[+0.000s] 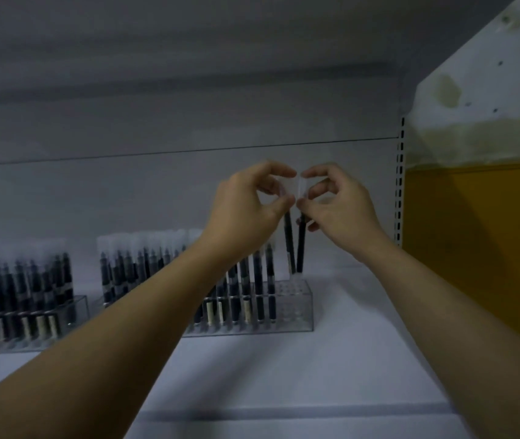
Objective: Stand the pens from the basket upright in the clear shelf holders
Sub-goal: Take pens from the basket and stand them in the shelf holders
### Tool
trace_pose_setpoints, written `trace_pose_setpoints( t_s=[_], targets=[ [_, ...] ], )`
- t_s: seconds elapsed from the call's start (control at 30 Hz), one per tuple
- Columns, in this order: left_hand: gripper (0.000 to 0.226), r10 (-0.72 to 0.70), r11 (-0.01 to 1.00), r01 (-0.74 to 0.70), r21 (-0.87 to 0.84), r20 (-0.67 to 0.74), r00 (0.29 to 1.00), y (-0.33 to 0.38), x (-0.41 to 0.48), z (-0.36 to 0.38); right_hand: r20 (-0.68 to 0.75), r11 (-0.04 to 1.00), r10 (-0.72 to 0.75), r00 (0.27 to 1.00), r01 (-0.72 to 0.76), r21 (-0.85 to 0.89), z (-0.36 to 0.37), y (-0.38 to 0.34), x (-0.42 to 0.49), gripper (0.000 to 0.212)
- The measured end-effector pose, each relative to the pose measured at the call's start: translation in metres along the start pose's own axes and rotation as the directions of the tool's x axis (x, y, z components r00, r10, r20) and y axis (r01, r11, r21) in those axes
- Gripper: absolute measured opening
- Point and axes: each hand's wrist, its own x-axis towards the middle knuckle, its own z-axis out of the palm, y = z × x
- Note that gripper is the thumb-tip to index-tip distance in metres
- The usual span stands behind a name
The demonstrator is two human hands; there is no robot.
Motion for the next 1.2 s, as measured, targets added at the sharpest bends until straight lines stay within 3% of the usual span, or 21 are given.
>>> trace_pose_setpoints(
  t_s=[0.13,0.27,0.8,1.2],
  targets=[
    [0.023,0.004,0.996,-0.005,0.088,0.011,1.0,-0.011,-0.002,0.015,-0.016,0.996,0.058,0.998,-0.057,0.072,0.007,0.022,-0.002,0.032],
    [0.023,-0.045,0.994,0.045,0.103,-0.002,0.999,-0.02,0.004,0.018,-0.051,0.998,0.02,0.999,-0.016,0.06,0.007,0.03,-0.005,0.033],
    [0.023,-0.1,0.989,0.096,0.114,0.035,0.994,-0.03,0.007,0.002,0.105,0.993,-0.039,0.994,0.051,-0.111,0.014,0.035,-0.026,0.038],
    [0.025,-0.134,0.984,0.126,0.125,0.061,0.989,-0.029,0.013,0.006,0.141,0.992,-0.06,0.988,0.075,-0.106,0.012,0.036,-0.032,0.029]
  ],
)
